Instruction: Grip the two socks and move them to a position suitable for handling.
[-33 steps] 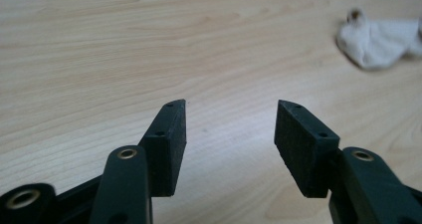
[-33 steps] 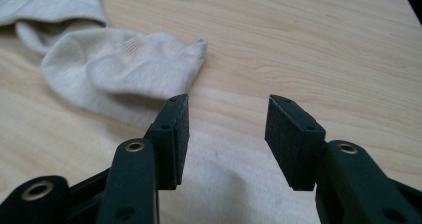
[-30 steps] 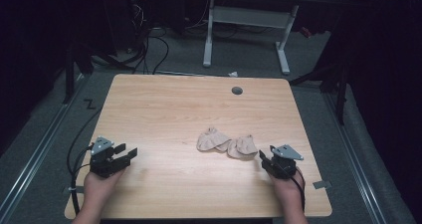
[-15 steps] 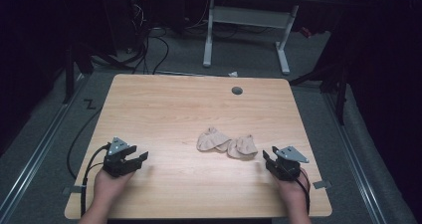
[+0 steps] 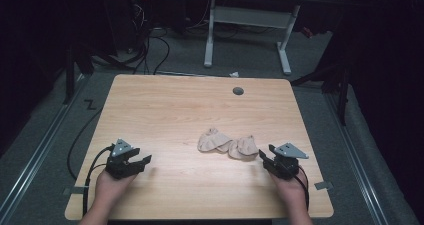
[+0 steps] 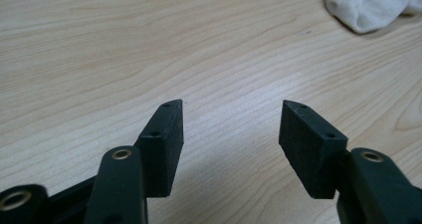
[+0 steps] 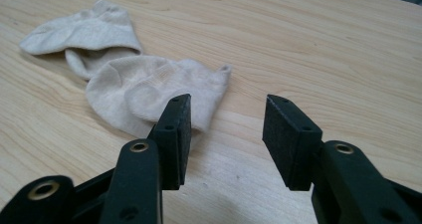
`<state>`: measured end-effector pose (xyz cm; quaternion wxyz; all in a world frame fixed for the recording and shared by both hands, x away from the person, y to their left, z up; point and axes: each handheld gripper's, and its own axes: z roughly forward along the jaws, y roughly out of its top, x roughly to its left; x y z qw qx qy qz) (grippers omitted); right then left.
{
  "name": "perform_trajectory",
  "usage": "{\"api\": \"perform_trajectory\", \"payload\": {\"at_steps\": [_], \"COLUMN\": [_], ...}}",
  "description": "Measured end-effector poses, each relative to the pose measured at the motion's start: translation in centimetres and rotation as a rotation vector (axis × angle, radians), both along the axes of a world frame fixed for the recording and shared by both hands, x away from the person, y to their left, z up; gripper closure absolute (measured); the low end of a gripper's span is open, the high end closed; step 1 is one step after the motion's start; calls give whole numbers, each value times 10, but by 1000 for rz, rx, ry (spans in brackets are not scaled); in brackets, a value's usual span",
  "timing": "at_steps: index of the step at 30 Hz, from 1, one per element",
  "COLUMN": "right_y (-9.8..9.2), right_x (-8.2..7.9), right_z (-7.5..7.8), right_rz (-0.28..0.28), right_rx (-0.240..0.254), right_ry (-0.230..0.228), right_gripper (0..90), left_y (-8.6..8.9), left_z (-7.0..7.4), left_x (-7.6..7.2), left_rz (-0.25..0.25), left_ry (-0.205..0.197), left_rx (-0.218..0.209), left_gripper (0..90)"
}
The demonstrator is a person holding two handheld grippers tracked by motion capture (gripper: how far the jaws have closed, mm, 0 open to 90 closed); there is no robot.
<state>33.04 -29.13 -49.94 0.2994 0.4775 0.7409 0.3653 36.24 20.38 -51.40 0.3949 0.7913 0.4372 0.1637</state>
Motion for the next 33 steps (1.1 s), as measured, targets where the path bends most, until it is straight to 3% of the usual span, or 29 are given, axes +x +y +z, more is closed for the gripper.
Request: {"api": "perform_trajectory", "payload": {"at_steps": [4,9,15,19,28,30,33], "right_y": [7,12,22,27,27,27,27], "right_x": [4,9,12,16,30,35,37], "right_z": [4,9,7,5,8,6,3], "right_rz": [35,55,52,62,40,39,47], "right_rx": [8,22,-5,-20,0,7,17], "right_ry": [15,-7,-12,-12,19,37,62], "right_gripper": [562,579,543,565,731,826,900], "left_y": [-1,-5,-9,-10,-13,-15,-15], "left_z": [0,-1,-2,-3,-4,-4,-4], "left_x": [0,0,-1,-2,-3,-4,-4], "left_rz": [-17,-27,-41,-46,-55,-64,-64], "left_ry": [5,-3,-3,-4,0,-2,1], "left_rx": [-15,-6,14,20,28,33,35], "left_gripper": [426,416,408,406,402,401,398]}}
